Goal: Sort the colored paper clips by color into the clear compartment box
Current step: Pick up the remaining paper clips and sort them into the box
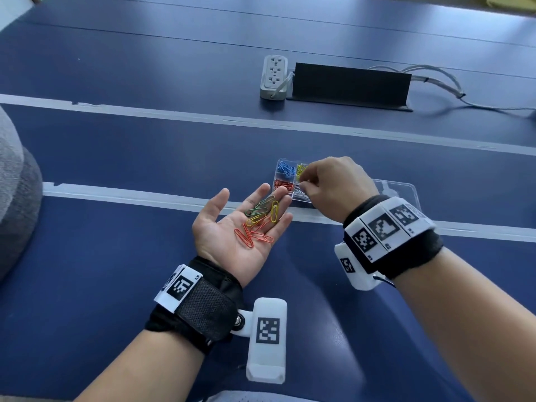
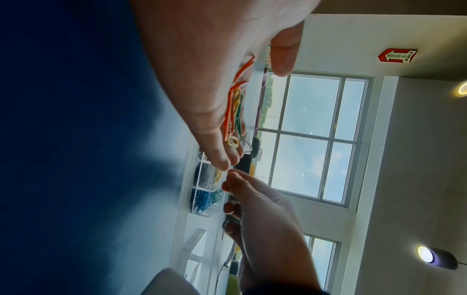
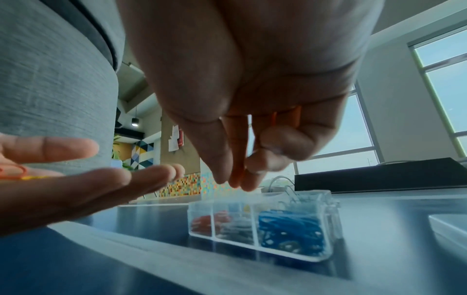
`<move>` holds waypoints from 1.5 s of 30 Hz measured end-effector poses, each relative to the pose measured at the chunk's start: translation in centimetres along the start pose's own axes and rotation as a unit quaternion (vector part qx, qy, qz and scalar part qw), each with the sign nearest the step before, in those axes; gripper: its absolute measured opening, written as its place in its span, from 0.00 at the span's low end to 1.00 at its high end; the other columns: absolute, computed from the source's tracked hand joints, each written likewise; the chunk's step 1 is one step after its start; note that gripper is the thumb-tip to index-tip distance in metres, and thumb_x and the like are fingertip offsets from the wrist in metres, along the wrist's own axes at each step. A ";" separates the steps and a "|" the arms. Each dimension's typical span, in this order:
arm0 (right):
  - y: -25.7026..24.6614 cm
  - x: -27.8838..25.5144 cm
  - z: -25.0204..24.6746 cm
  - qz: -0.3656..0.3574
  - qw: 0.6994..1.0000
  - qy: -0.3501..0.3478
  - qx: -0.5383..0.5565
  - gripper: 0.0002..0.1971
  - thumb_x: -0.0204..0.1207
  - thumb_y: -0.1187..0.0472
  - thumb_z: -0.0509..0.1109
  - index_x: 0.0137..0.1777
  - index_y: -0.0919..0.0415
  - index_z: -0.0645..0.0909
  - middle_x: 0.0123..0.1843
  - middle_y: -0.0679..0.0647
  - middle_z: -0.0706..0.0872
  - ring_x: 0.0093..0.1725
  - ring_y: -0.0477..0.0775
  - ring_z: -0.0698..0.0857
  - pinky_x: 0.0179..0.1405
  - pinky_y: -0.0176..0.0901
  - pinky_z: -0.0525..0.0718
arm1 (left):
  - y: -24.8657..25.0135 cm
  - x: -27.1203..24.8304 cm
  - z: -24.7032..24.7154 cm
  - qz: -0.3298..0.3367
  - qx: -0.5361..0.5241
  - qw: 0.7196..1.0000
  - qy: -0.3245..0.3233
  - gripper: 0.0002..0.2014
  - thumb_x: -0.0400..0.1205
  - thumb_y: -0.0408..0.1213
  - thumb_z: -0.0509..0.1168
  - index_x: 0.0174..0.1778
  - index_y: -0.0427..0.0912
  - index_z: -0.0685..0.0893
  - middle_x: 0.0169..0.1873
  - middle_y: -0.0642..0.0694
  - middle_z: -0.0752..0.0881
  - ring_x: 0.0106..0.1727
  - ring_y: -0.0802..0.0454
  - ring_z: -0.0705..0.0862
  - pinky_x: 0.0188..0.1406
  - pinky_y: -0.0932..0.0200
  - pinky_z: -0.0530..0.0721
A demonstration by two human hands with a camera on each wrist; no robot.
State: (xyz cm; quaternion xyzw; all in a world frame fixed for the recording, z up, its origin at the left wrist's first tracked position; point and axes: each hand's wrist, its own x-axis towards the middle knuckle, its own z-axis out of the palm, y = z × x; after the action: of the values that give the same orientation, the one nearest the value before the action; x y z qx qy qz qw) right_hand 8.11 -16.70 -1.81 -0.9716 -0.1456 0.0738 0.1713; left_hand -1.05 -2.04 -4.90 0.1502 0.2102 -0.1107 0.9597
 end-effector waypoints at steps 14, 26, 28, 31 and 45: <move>-0.8 -2.3 -0.7 -0.253 0.963 -0.034 0.081 0.07 0.72 0.61 0.69 0.43 0.53 0.89 0.43 0.53 0.84 0.40 0.56 0.84 0.40 0.54 0.84 | -0.5 -0.6 0.3 -0.007 0.010 1.000 -0.020 0.34 0.80 0.55 0.53 0.72 0.29 0.74 0.64 0.28 0.82 0.69 0.33 0.79 0.74 0.38 0.68; -2.9 -2.9 -0.1 -0.276 0.953 -0.122 0.014 0.09 0.74 0.59 0.69 0.50 0.47 0.87 0.46 0.46 0.81 0.46 0.51 0.80 0.46 0.56 0.84 | -1.2 -0.9 0.5 -0.002 0.031 0.999 -0.019 0.33 0.80 0.53 0.51 0.63 0.26 0.83 0.51 0.33 0.86 0.46 0.42 0.87 0.58 0.47 0.84; -3.0 -3.0 -0.1 -0.273 0.955 -0.113 0.018 0.08 0.73 0.60 0.70 0.49 0.48 0.87 0.43 0.43 0.76 0.43 0.47 0.76 0.45 0.55 0.83 | -1.2 -1.0 0.4 -0.003 0.034 0.999 -0.017 0.32 0.80 0.52 0.51 0.61 0.27 0.83 0.50 0.33 0.86 0.47 0.41 0.88 0.53 0.47 0.86; -3.2 -3.2 -0.1 -0.276 0.955 -0.092 0.053 0.07 0.72 0.61 0.72 0.47 0.52 0.88 0.42 0.43 0.76 0.41 0.46 0.76 0.45 0.52 0.83 | -1.1 -1.0 0.4 -0.001 0.038 0.999 -0.018 0.32 0.80 0.51 0.50 0.65 0.27 0.81 0.50 0.32 0.87 0.49 0.40 0.89 0.52 0.48 0.87; 0.0 0.0 -2.2 -0.082 0.971 0.051 0.220 0.06 0.73 0.64 0.72 0.47 0.55 0.88 0.36 0.47 0.87 0.36 0.45 0.84 0.47 0.40 0.84 | -0.5 -0.7 -0.2 0.002 0.017 1.000 -0.009 0.33 0.79 0.51 0.54 0.73 0.30 0.73 0.67 0.29 0.80 0.68 0.33 0.80 0.71 0.38 0.74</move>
State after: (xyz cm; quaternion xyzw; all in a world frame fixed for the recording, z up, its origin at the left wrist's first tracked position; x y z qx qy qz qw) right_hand 8.54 -17.38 0.26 -0.8975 -0.1959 0.0403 0.3930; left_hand -1.85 -2.33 -4.90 0.1660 0.1993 -0.1141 0.9590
